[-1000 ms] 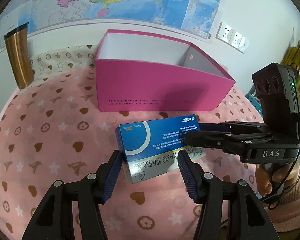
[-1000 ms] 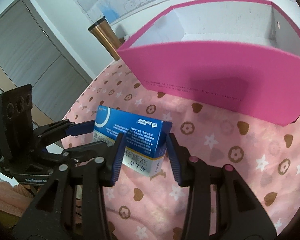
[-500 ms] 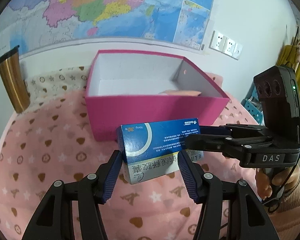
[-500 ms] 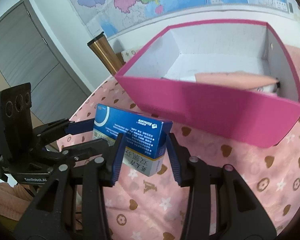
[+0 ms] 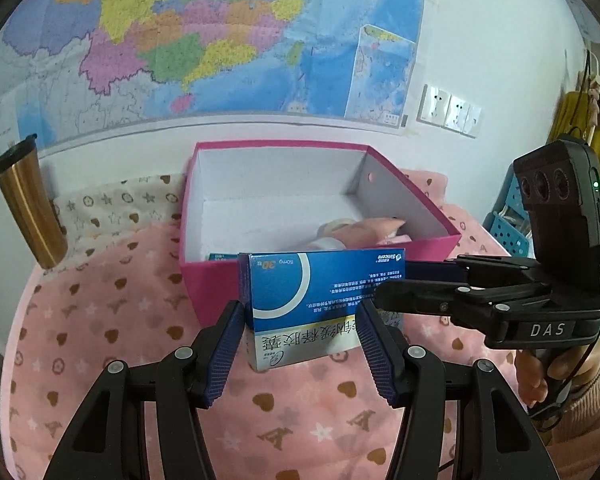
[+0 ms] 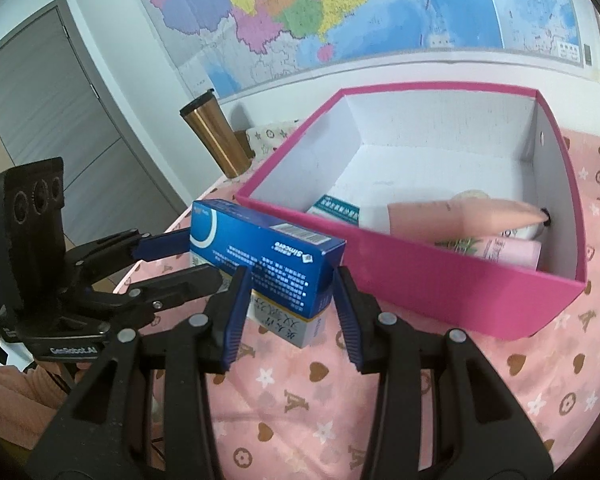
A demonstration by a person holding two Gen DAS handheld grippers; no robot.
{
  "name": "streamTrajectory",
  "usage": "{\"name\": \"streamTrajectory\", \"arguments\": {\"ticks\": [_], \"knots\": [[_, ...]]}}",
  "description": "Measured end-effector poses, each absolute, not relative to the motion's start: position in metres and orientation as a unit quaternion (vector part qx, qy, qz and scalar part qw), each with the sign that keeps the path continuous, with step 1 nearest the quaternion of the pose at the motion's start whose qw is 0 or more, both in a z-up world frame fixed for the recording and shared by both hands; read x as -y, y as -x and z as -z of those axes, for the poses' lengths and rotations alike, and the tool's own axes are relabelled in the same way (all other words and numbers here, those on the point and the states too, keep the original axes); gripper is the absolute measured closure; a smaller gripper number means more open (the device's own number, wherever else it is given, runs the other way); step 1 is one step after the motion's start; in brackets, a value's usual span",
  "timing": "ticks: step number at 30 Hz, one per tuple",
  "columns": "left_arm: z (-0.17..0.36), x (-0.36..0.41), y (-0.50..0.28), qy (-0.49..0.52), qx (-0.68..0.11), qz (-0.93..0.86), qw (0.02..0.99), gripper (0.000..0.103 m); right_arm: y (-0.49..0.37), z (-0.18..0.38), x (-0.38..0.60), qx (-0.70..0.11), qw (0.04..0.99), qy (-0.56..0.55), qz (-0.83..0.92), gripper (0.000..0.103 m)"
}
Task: Organize rigid objects
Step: 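Carry the blue medicine box into the magenta box and open the right gripper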
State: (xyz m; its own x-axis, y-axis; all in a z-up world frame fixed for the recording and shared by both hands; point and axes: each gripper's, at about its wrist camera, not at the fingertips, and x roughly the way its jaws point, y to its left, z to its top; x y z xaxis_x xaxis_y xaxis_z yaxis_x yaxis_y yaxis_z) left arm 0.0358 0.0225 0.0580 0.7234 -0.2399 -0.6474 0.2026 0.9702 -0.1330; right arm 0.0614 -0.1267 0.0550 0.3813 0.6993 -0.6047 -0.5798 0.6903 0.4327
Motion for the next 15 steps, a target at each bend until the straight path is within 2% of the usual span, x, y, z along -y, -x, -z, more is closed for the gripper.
{"name": "streamTrajectory", "arguments": {"ticks": [15], "knots": [[-0.074,-0.023,-0.056,0.021,-0.331,0.120,0.936,0.045,-0.080,-0.079,0.129,-0.371,0.842,-0.073,-0.384,0.058]]}}
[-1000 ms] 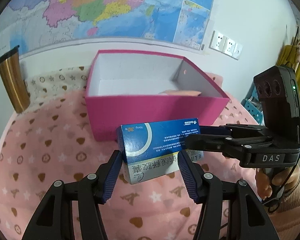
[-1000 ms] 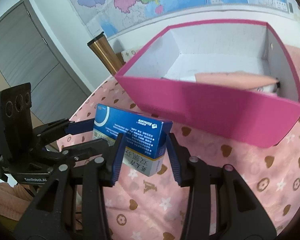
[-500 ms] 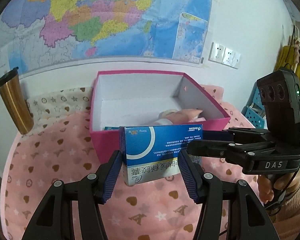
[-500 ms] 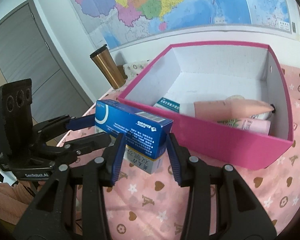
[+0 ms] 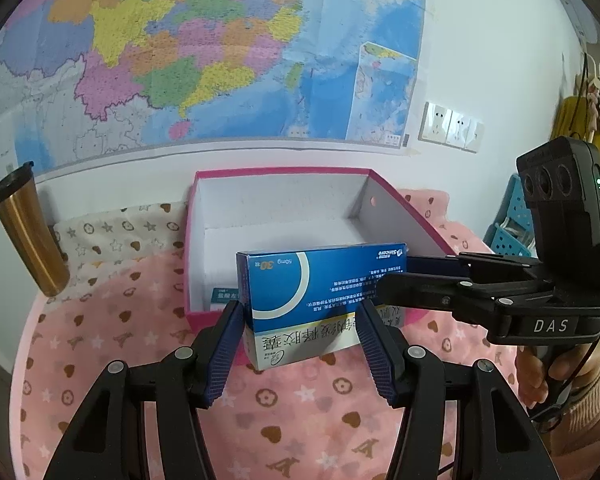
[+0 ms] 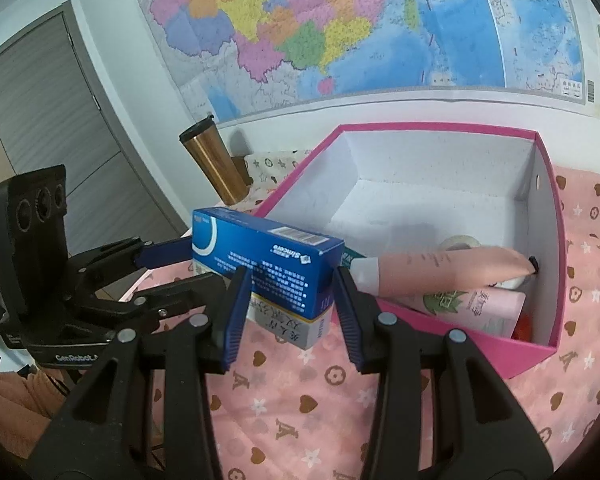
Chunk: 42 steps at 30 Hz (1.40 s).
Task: Organize rigid objects
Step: 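Carry the blue medicine box into the magenta box and open the right gripper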
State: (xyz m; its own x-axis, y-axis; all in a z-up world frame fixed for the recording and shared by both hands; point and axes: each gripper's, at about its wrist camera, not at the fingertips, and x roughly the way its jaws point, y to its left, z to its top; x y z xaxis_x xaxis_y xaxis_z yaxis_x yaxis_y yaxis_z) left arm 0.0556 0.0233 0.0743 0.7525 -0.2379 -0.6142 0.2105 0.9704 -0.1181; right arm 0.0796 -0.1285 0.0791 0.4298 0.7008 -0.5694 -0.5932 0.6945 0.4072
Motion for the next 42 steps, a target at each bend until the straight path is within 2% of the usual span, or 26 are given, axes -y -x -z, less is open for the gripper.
{"name": "streamTrajectory", "arguments": {"ticks": [23,42], "knots": [[-0.075,-0.040,-0.111,0.024,-0.350,0.101,0.931,0.045,-0.129,-0.091,0.113,-0.361,0.847,-0.075,-0.383,0.058],[-0.049,-0.046,-0.139,0.031,-0.388,0.089,0.917,0.045,-0.168,-0.054,0.107,-0.412,0.820,-0.108,-0.381,0.058]]}}
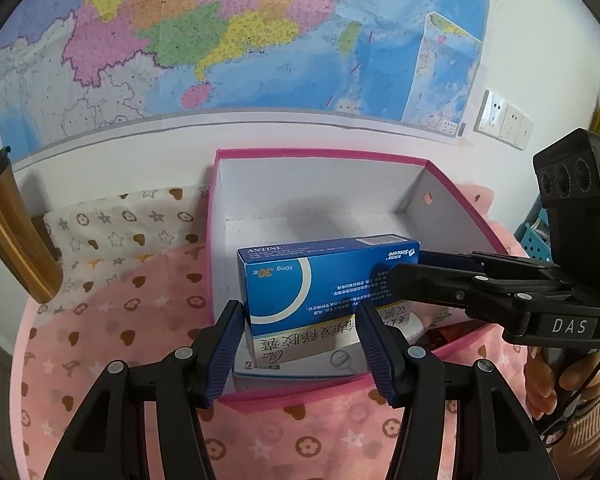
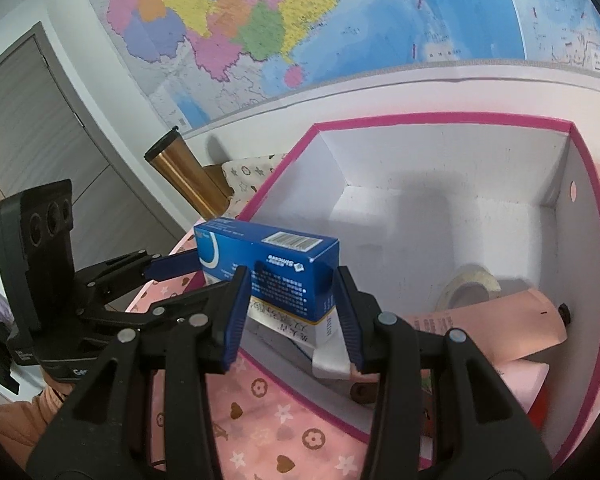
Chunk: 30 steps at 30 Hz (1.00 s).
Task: Organize rigid objects
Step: 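Carry the blue medicine box into the magenta box and open the right gripper, then withdraw the right gripper up out of the magenta box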
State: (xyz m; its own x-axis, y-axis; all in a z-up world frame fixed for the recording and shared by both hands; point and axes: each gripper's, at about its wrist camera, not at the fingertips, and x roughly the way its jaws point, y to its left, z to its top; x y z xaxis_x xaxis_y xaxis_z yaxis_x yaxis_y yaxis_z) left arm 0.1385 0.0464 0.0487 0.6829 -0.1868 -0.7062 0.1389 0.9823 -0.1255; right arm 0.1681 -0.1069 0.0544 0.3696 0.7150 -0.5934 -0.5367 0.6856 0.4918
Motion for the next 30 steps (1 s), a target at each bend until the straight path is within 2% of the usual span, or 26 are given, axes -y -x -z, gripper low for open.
{"name": "streamTrajectory", "arguments": {"ticks": [16,21,22,24,30], "knots": [[-0.039,-0.046,-0.149,0.027,-0.409,0.087,0.908,0.045,-0.185,-0.034,0.101,-0.457,0.801,-0.120,-0.369,0.058],[-0.038,-0.041,-0.148,0.012,-0.406,0.078,0.911,0.037,-0.187,-0.029,0.102,-0.469,0.801,-0.122,-0.352,0.058],[-0.038,-0.039,-0.145,0.002,-0.399,0.068,0.914,0.031,-0.185,-0.030,0.103,-0.466,0.804,-0.118,-0.350,0.057],[-0.039,-0.037,-0.139,-0.007,-0.390,0.064,0.919,0.029,-0.180,-0.034,0.107,-0.460,0.812,-0.108,-0.343,0.051],[-0.047,-0.037,-0.109,0.002,-0.350,0.065,0.934,0.013,-0.139,-0.057,0.124,-0.414,0.843,-0.068,-0.336,0.049]]}}
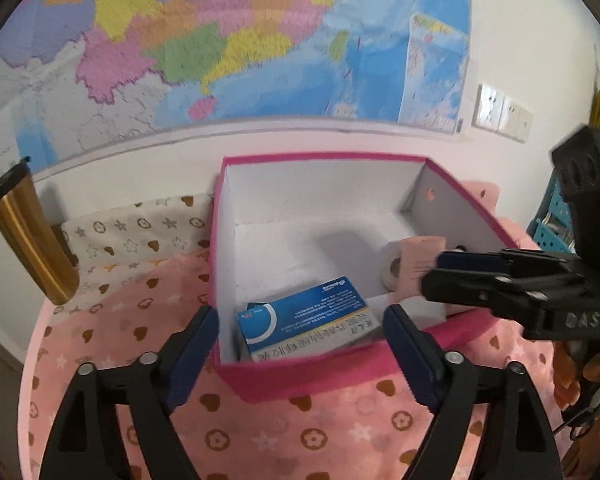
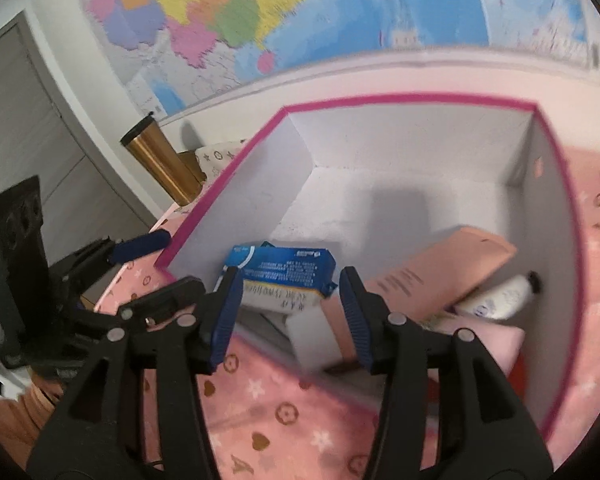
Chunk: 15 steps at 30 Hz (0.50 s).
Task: Organize rigid objects
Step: 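Withdraw the right gripper up out of the magenta box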
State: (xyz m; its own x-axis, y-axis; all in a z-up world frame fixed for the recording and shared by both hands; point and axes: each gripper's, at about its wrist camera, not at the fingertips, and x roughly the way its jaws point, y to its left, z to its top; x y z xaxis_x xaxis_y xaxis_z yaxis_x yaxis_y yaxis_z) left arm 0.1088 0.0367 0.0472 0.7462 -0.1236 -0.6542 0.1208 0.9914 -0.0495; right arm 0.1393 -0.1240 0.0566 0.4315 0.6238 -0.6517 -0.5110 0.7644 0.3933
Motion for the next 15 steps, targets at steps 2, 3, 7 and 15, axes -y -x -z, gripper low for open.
{"name": "streamTrajectory", "arguments": {"ticks": [2,3,7,15], "knots": [[-0.051,-0.036,-0.095,0.009,-0.335,0.065,0.940,0.000,-0.122,-0.064,0.130,-0.388,0.858,-0.055,-0.332,0.038],[-0.052,-0.035,-0.088,0.014,-0.325,0.063,0.944,0.000,-0.109,-0.068,0.135,-0.368,0.870,-0.046,-0.325,0.030],[-0.049,-0.033,-0.070,0.037,-0.319,0.054,0.945,0.000,-0.070,-0.072,0.145,-0.316,0.904,-0.010,-0.287,0.003],[-0.030,-0.031,-0.041,0.068,-0.337,0.040,0.938,0.000,-0.035,-0.045,0.154,-0.315,0.924,0.012,-0.215,0.000]]}}
